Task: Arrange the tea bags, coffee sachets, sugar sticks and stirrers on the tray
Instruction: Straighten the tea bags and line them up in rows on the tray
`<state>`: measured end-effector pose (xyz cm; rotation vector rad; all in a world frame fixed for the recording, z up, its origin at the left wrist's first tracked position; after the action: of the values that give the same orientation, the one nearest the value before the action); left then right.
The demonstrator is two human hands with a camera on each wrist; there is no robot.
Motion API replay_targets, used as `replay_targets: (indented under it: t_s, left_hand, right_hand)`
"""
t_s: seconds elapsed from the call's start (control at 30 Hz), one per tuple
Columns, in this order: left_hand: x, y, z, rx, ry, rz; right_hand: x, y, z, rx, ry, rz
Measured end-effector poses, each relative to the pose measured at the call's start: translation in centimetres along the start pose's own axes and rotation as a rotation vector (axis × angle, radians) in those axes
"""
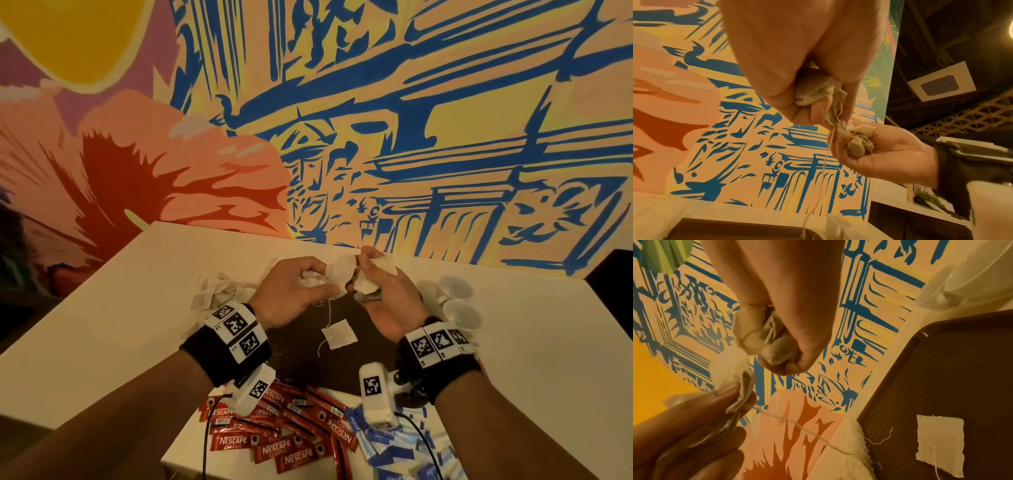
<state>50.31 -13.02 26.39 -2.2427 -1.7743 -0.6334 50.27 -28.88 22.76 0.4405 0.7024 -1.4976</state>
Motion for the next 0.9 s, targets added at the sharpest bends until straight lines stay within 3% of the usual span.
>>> replay_targets:
  t_s: [0.1,0.2,0.47,0.57,0.73,0.9]
  left_hand:
    - [0.2,-0.2,0.1,0.027,-0.126,0.017]
    - [0.2,-0.2,0.0,0.023,-0.198,0.044]
    - [-0.6,-0.7,-0.9,-0.071,-0.111,0.129]
    - [-0.2,-0.7,-0.8,-0.073,-0.058,0.120]
    - [0.6,-0.2,-0.6,-0.093,0.084,0.067]
    - [1.3,-0.4,1.0,0.091,-0.012,0.007]
  right_hand:
    - [0.9,0.0,-0.5,-0.087,-0.003,-0.024]
    - [0.7,-0.9,-2.2,-0.266,-0.114,-0.001]
    - [-1.0,-3.2,-5.1,-0.596,-0.206,0.178]
    - [-1.4,-3.6,-4.8,-0.597,-0.179,0.199]
    - [-0.5,-3.3,-4.4,-0.534,-0.087,0.047]
    - [-0.5,-2.9,-3.8,-0.457,0.039,0.006]
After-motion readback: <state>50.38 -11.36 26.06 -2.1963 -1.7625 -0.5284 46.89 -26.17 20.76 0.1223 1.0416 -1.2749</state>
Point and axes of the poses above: each hand's wrist, its own y-axis towards the middle knuckle, its own x-axis out of the back of the hand, z = x × y, the point moved 9 cm from there along y, towards the middle knuckle, and after that the axes turned 8 degrees about y, right-handed, at the moved point
